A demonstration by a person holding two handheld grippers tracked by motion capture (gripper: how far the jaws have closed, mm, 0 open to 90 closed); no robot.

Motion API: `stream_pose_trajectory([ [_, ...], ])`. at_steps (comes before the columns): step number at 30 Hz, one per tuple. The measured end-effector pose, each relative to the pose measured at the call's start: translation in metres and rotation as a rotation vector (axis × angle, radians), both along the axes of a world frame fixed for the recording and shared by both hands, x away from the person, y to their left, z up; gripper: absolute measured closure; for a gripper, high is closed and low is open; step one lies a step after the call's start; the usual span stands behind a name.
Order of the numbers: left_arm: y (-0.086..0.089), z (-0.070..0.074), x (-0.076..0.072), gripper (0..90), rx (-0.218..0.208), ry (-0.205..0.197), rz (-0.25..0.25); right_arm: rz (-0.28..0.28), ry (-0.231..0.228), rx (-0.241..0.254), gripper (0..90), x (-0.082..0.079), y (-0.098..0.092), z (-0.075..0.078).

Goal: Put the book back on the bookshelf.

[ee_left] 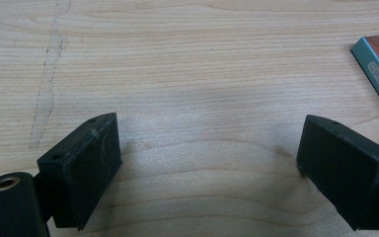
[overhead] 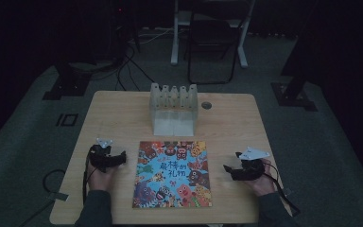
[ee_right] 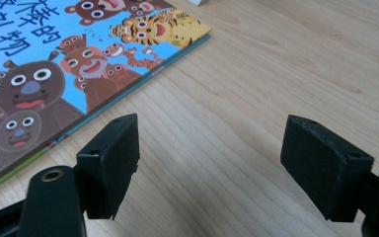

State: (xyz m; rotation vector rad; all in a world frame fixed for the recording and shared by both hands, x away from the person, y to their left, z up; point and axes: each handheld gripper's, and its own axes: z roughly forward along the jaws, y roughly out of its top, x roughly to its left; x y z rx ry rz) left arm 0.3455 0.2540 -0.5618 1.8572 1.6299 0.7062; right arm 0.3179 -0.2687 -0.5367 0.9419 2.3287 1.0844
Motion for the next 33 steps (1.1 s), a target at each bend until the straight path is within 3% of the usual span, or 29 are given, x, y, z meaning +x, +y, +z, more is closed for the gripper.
stream_pose_trajectory([
  [15, -0.001, 0.000, -0.002, 13.1, -0.001, -0.008, -0.012, 0.029, -0.010, -0.021, 24.6, 0.004, 0.018, 0.022],
  [33, -0.001, 0.000, -0.002, 7.4, 0.001, 0.004, -0.002, 0.074, -0.034, -0.021, 24.6, 0.014, 0.041, 0.033],
])
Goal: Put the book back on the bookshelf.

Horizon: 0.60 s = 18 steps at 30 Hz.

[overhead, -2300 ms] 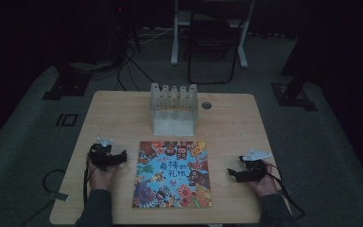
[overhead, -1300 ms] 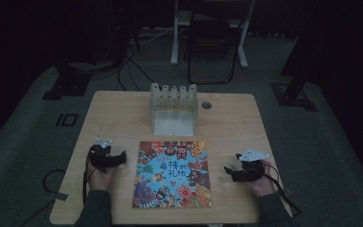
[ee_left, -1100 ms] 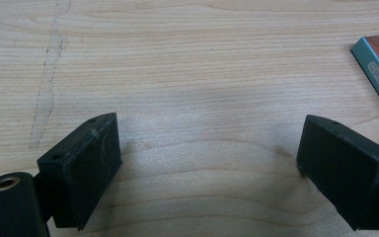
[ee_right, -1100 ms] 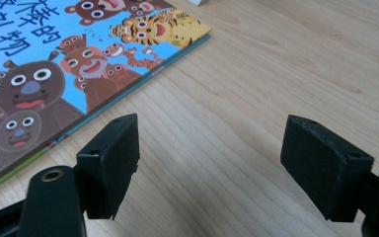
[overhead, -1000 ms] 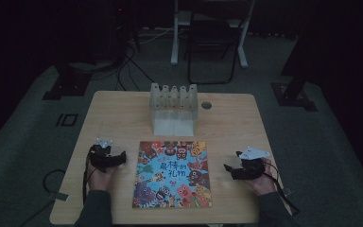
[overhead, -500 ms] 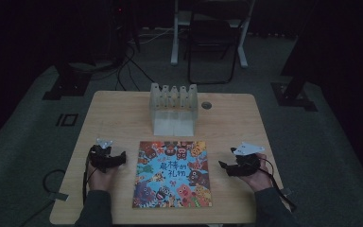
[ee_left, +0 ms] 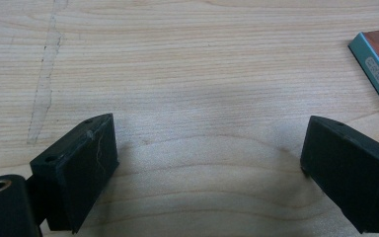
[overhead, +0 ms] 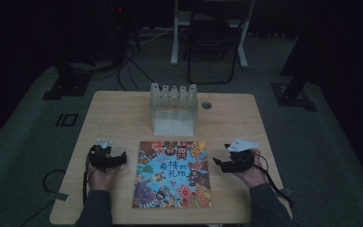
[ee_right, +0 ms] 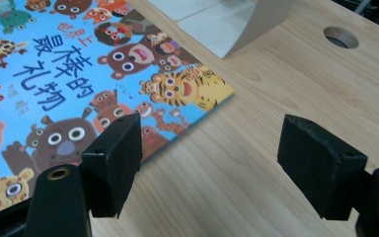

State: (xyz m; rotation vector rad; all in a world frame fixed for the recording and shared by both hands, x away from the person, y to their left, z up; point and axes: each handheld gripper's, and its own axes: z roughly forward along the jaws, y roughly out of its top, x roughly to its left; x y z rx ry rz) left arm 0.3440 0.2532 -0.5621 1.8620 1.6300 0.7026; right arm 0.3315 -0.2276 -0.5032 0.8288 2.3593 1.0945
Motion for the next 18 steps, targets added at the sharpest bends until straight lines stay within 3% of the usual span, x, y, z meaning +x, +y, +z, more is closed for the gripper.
stream_pose_trajectory([
  [18, 0.000, 0.000, 0.000, 6.5, 0.001, 0.001, -0.007, 0.042, -0.004, 0.019, 23.7, 0.019, 0.027, 0.003],
])
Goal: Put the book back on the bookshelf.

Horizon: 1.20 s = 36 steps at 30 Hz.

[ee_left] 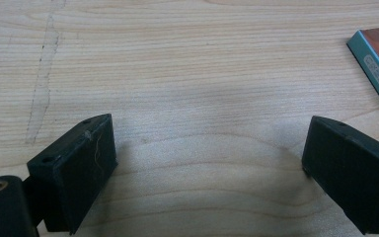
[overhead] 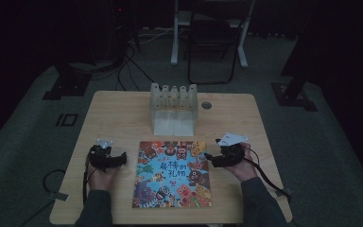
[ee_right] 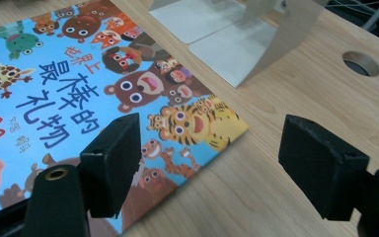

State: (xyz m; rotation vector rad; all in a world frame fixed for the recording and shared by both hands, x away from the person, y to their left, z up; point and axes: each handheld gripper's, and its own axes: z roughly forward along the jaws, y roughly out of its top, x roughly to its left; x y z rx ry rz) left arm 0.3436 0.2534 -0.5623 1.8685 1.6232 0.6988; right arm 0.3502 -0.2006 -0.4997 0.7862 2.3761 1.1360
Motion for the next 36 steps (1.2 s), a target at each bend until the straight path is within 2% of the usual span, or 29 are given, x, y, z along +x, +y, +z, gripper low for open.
stream_pose_trajectory([
  [23, 0.000, 0.000, 0.000, 6.5, 0.001, 0.001, 0.000, 0.023, 0.021, 0.017, 21.0, 0.029, 0.026, -0.017],
  [33, 0.000, 0.000, 0.000, 6.5, 0.000, 0.000, 0.001, 0.018, 0.065, 0.037, 20.7, 0.044, 0.030, -0.027],
  [36, 0.000, 0.000, 0.000, 6.5, 0.000, 0.001, 0.001, 0.021, 0.077, 0.025, 20.5, 0.047, 0.032, -0.032],
])
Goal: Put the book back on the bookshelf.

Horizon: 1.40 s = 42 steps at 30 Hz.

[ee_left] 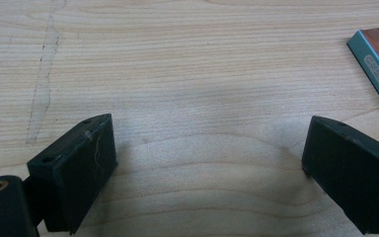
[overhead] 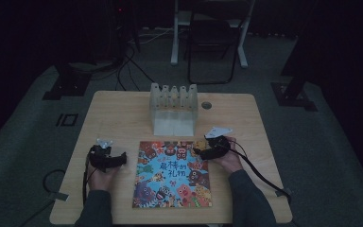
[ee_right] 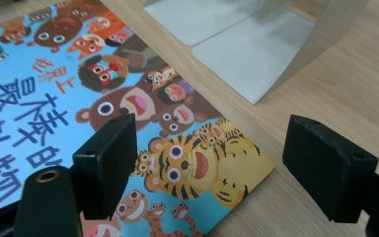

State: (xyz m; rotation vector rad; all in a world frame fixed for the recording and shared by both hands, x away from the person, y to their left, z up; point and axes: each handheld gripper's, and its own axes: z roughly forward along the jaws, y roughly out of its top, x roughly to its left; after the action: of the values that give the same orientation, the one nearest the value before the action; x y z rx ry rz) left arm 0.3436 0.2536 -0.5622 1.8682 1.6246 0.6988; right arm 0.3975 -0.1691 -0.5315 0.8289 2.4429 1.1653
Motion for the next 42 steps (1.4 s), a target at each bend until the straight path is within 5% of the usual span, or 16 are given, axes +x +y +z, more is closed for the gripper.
stream_pose_trajectory([
  [10, 0.000, 0.000, -0.001, 7.6, -0.001, -0.005, 0.001, 0.009, 0.011, -0.013, 17.2, 0.007, 0.002, -0.011],
  [22, 0.000, 0.001, -0.008, 29.6, -0.006, -0.041, -0.042, 0.003, 0.060, 0.022, 17.0, 0.017, 0.000, -0.020],
  [36, -0.011, 0.006, -0.016, 33.9, 0.005, -0.024, -0.148, -0.004, 0.136, 0.047, 17.0, 0.027, -0.001, -0.032],
  [42, -0.022, 0.017, -0.031, 28.0, -0.030, -0.087, -0.231, -0.007, 0.158, 0.084, 17.1, 0.028, -0.004, -0.031],
])
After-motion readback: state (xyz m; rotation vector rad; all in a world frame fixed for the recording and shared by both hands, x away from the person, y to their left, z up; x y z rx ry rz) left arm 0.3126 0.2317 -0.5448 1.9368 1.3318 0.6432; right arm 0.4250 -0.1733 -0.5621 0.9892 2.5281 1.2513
